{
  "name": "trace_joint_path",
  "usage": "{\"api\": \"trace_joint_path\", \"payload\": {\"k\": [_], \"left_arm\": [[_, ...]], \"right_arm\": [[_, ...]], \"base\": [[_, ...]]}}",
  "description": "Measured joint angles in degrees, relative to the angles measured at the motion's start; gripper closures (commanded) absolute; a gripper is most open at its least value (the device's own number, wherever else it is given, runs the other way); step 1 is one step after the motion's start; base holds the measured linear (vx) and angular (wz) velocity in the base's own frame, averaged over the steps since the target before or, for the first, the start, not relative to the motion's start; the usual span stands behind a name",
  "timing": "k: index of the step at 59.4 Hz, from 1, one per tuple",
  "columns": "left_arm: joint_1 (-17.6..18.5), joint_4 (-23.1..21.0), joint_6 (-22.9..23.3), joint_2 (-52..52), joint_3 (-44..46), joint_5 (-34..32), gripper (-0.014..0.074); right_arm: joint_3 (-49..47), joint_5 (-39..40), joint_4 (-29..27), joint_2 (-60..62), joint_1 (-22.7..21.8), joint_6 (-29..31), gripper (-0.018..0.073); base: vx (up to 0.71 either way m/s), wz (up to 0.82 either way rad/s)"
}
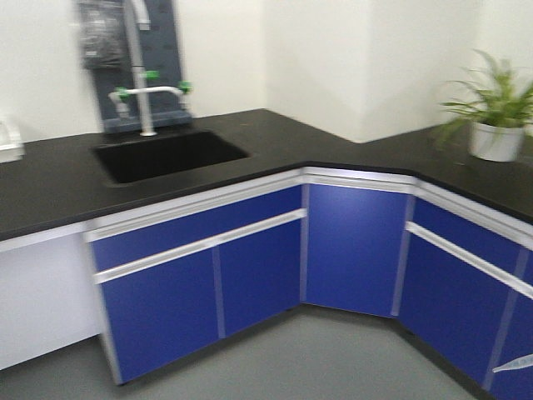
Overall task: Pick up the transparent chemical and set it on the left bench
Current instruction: 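Drive the base to the bench with white trays, holding the dropper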
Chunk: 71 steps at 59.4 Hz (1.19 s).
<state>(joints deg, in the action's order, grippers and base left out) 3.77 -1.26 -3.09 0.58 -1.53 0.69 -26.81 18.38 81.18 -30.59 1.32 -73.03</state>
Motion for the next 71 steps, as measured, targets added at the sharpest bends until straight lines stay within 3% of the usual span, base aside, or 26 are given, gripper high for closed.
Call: {"api": "trace_joint_path", "payload": {"k": [27,71], "left_arm": [[0.0,0.0,0.0,0.0,0.0,0.0,0.0600],[0.0,0.0,0.0,0.0,0.0,0.0,0.0600]], "right_arm": [[0.0,0.0,0.0,0.0,0.0,0.0,0.0564],[0.0,0.0,0.0,0.0,0.0,0.0,0.0564]], "base": [[0.02,0.73],[0.23,0.53]]}}
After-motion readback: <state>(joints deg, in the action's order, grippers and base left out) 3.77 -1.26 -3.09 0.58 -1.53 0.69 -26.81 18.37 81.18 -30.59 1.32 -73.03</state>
